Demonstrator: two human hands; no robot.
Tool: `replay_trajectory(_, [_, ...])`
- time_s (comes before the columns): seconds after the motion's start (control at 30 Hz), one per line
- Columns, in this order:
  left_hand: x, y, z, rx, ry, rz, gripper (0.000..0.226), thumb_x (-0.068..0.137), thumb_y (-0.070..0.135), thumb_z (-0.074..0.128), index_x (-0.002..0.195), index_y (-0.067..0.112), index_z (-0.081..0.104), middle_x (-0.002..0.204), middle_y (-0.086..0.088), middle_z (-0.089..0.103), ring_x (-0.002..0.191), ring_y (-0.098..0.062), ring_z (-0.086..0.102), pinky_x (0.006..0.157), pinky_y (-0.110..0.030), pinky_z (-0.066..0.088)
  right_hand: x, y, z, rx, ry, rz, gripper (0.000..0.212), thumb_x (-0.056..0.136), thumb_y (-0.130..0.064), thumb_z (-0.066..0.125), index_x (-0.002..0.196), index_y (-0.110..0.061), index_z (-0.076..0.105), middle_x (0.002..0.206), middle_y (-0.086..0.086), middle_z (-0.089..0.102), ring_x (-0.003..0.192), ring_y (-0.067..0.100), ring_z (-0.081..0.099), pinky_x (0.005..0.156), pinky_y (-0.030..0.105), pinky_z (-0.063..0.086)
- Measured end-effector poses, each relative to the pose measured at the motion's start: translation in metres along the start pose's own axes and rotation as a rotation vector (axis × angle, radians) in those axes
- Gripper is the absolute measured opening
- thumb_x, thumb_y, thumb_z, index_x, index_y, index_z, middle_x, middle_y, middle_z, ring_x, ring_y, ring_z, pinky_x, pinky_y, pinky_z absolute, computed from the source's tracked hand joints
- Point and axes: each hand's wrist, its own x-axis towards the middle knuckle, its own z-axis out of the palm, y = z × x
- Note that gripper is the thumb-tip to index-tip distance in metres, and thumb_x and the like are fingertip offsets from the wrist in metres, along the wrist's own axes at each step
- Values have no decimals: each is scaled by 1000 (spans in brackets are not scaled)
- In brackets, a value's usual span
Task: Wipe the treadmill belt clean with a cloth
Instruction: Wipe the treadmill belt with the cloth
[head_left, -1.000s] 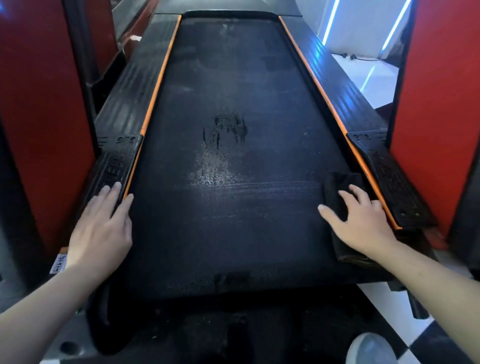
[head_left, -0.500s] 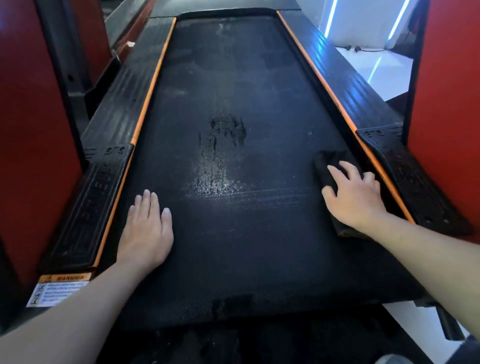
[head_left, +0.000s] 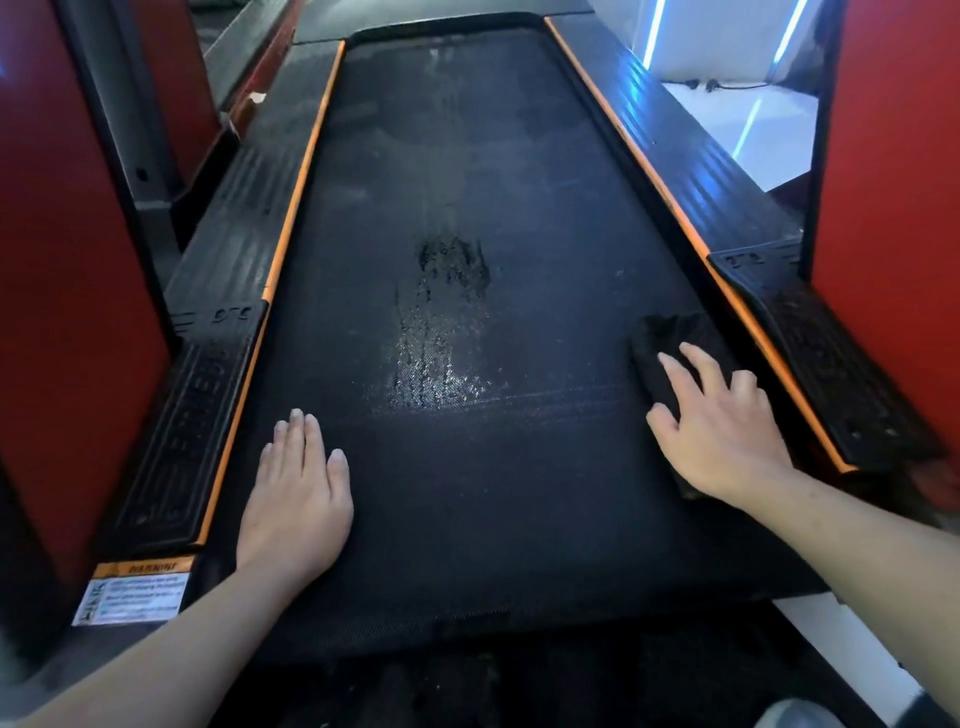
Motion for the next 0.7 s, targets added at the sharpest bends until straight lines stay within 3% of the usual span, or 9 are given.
replay_trajectory(0.5, [-49,-8,0,8,3,16,63,104,35,18,155,0,8,165,-11,1,152,-20,-2,124,-36,0,-57,10,2,-3,19,5,65,96,-49,32,156,-29,19,165,-1,12,111,30,42,100,41,39])
replay_trajectory(0.7, [-72,-13,5,23,42,31,68,100,39,11,154,-2,14,164,-14,8,152,-23,5,123,-38,5,-80,15,3,15,47,7,65,94,-44,44,154,-24,32,161,3,26,104,32,46,93,42,44])
